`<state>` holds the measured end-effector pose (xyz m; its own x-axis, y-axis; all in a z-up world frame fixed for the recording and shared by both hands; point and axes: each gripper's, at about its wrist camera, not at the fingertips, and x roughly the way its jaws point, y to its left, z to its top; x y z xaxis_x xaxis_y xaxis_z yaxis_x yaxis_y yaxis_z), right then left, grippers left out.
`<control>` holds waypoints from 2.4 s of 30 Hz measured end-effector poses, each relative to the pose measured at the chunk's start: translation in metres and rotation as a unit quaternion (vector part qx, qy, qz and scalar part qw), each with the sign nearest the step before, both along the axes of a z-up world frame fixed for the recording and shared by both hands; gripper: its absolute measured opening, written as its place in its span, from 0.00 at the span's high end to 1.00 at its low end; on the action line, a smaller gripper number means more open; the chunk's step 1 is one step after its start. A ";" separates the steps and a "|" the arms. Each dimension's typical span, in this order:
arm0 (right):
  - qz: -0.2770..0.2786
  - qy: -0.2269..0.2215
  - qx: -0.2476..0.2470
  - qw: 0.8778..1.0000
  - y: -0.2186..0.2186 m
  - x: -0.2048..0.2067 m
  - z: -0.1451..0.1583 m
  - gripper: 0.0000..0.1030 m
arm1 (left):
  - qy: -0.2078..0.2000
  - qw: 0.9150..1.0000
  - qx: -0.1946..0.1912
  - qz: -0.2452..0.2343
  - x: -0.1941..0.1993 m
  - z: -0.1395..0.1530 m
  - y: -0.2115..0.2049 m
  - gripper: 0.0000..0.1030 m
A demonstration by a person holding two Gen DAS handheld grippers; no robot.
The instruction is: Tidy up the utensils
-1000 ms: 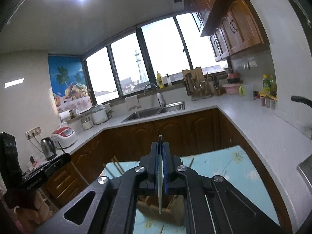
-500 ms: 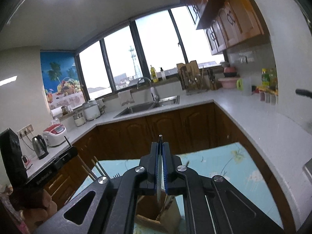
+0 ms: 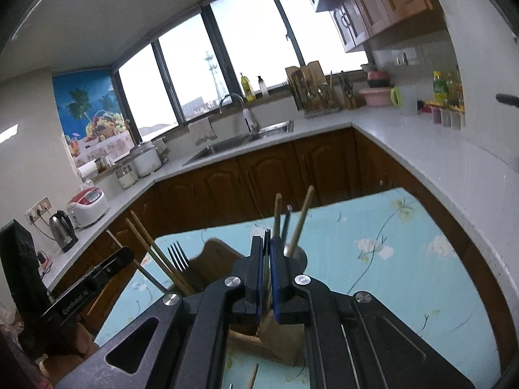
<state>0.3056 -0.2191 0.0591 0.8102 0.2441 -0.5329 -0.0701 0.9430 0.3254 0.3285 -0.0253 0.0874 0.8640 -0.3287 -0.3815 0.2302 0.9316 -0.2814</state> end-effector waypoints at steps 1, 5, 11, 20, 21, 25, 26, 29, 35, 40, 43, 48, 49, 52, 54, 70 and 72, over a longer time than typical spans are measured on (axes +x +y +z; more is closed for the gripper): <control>0.001 0.004 0.000 1.000 0.000 0.000 -0.002 0.96 | 0.004 1.000 0.001 -0.002 0.000 -0.002 -0.001 0.96; 0.001 0.001 -0.001 1.000 0.001 -0.001 -0.003 0.96 | 0.004 1.000 0.004 -0.005 -0.002 -0.003 -0.002 0.96; 0.001 0.003 -0.003 1.000 0.002 -0.002 -0.003 0.96 | 0.008 1.000 -0.001 -0.005 0.000 -0.003 0.000 0.96; 0.002 -0.003 0.005 1.000 0.001 -0.005 -0.004 0.91 | 0.020 1.000 -0.014 -0.006 0.000 -0.003 0.008 0.96; 0.003 -0.004 0.005 1.000 0.002 -0.007 -0.004 0.90 | 0.020 1.000 -0.016 -0.006 -0.002 -0.003 0.009 0.96; 0.004 -0.012 0.011 1.000 0.000 -0.012 0.000 0.71 | 0.018 1.000 -0.020 -0.007 -0.011 -0.001 0.013 0.87; 0.002 -0.016 0.012 1.000 0.000 -0.014 0.001 0.59 | 0.017 1.000 -0.019 -0.008 -0.013 0.000 0.013 0.83; -0.007 -0.032 0.011 0.999 0.000 -0.022 0.009 0.46 | 0.012 1.000 -0.013 -0.007 -0.021 0.003 0.014 0.74; -0.013 -0.055 0.016 0.998 -0.003 -0.040 0.016 0.20 | 0.004 1.000 -0.013 0.028 -0.047 0.003 0.025 0.42; -0.013 -0.050 0.013 0.999 -0.002 -0.062 0.000 0.11 | 0.022 0.999 -0.016 0.044 -0.066 -0.016 0.033 0.31; -0.008 -0.036 0.009 0.999 0.001 -0.075 -0.013 0.11 | 0.036 0.998 -0.021 0.047 -0.079 -0.028 0.038 0.31; -0.001 -0.030 -0.001 1.000 0.005 -0.102 -0.029 0.11 | 0.047 0.998 -0.014 0.048 -0.101 -0.042 0.038 0.29; -0.001 -0.029 -0.003 1.000 0.005 -0.106 -0.031 0.11 | 0.050 0.997 -0.012 0.049 -0.106 -0.044 0.037 0.29; 0.001 -0.023 -0.001 1.000 0.002 -0.121 -0.034 0.11 | 0.052 0.997 -0.018 0.051 -0.123 -0.045 0.039 0.28; 0.002 -0.020 0.003 1.000 0.000 -0.132 -0.034 0.11 | 0.053 0.997 -0.020 0.054 -0.134 -0.044 0.040 0.27; 0.001 -0.096 -0.026 0.995 -0.003 -0.222 0.013 0.00 | 0.000 0.998 0.008 0.062 -0.237 -0.032 0.037 0.06; -0.003 -0.110 -0.038 0.993 0.000 -0.235 0.009 0.00 | -0.015 0.997 0.013 0.069 -0.250 -0.039 0.036 0.05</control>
